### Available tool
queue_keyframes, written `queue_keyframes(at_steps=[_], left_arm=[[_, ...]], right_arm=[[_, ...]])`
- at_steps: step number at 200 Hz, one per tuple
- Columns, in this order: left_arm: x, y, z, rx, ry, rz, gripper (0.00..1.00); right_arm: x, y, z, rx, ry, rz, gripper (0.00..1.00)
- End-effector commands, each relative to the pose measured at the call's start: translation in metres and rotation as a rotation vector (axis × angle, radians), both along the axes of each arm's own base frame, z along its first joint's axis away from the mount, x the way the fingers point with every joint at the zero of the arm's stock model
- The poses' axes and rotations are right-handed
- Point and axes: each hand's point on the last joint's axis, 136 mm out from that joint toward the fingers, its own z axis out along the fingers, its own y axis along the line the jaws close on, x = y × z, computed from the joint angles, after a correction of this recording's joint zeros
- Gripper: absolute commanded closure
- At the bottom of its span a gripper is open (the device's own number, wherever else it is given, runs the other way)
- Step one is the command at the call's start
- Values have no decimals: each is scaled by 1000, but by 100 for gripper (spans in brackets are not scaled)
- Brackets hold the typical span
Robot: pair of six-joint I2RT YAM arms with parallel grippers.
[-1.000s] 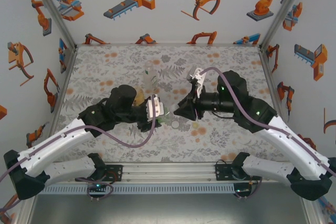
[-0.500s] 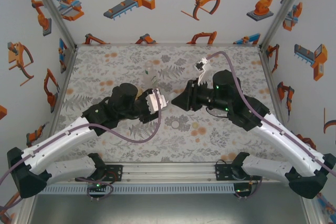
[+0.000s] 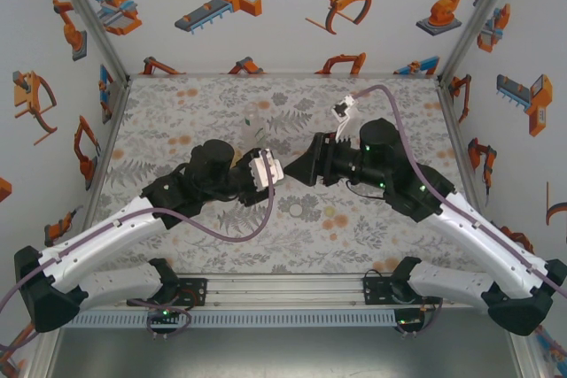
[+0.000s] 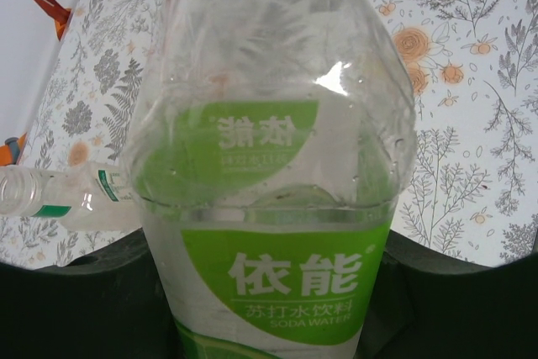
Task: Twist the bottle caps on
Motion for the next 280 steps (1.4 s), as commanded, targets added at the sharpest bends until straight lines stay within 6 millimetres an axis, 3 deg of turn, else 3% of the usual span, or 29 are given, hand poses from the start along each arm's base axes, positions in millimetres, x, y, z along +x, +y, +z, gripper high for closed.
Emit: queue_keyframes(at_steps=[1, 96, 133, 178, 214, 245, 280], left_arm=[[0, -6, 19, -53, -25, -11, 100], [9, -14, 28, -91, -20, 10, 100], [15, -24, 34, -130, -3, 23, 100], [19, -34, 39, -190, 29, 27, 100], [22, -36, 38, -197, 39, 45, 100], [23, -34, 39, -204, 35, 55, 88], [22, -35, 40, -211, 31, 45, 55]], right_arm=[[-3, 4, 14, 19, -3, 23, 41], [11, 21, -13, -41, 21, 34, 31], [18, 28, -24, -37, -18, 38, 31], [28, 32, -23, 14, -79, 9, 32], [32, 32, -28, 8, -81, -4, 37], [32, 31, -30, 0, -85, -7, 43], [34, 26, -33, -23, -90, -30, 45]])
